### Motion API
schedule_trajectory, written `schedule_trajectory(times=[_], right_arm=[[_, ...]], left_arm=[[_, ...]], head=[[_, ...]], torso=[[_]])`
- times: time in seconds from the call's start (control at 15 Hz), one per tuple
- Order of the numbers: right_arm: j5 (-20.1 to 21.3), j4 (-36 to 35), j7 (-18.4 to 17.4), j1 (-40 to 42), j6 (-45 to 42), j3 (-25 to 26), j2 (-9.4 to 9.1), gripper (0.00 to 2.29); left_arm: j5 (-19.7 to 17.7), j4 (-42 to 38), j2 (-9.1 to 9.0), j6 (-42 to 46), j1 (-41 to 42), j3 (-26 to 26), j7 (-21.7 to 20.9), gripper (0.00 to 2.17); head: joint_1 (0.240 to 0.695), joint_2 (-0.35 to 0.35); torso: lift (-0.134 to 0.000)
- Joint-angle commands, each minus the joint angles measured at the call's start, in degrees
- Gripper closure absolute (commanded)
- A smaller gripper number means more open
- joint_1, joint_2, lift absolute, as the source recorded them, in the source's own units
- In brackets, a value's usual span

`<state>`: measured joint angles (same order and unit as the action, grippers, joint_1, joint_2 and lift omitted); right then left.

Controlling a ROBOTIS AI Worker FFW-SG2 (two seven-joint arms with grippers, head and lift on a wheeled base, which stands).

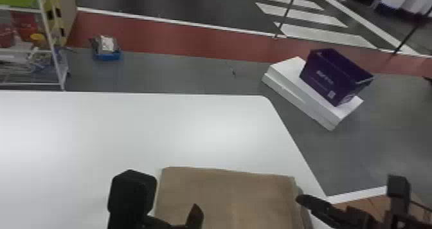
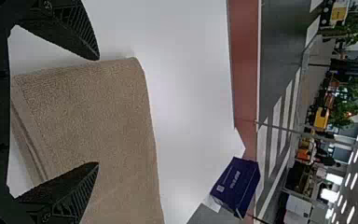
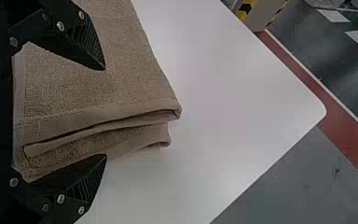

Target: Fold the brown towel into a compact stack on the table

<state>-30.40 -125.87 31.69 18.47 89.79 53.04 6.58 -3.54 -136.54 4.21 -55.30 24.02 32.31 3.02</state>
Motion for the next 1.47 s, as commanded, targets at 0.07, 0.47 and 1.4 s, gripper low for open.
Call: schedule_trajectory(times=[0.07, 0.47, 1.4], right_arm=[[-1.07, -0.78, -0.05, 0.08, 0.30, 1.71, -0.43, 0.04], [0.07, -0.34, 0.04, 0.61, 0.30, 1.54, -1.04, 0.04], [0.16, -1.05, -0.32, 0.08, 0.30, -0.05, -1.04, 0.06]], left_arm=[[0.03, 1.80, 0.01, 3.83, -0.03, 2.06, -0.30, 0.09], [-3.05, 11.38, -0.78, 13.33, -2.22, 4.08, -2.59, 1.56], [-1.11, 19.82, -0.69, 11.39, -5.30, -0.40, -0.92, 1.89]], head=[[0.695, -0.350], [0.695, -0.350], [0.695, -0.350]], torso=[[-0.124], [-0.124], [-0.124]])
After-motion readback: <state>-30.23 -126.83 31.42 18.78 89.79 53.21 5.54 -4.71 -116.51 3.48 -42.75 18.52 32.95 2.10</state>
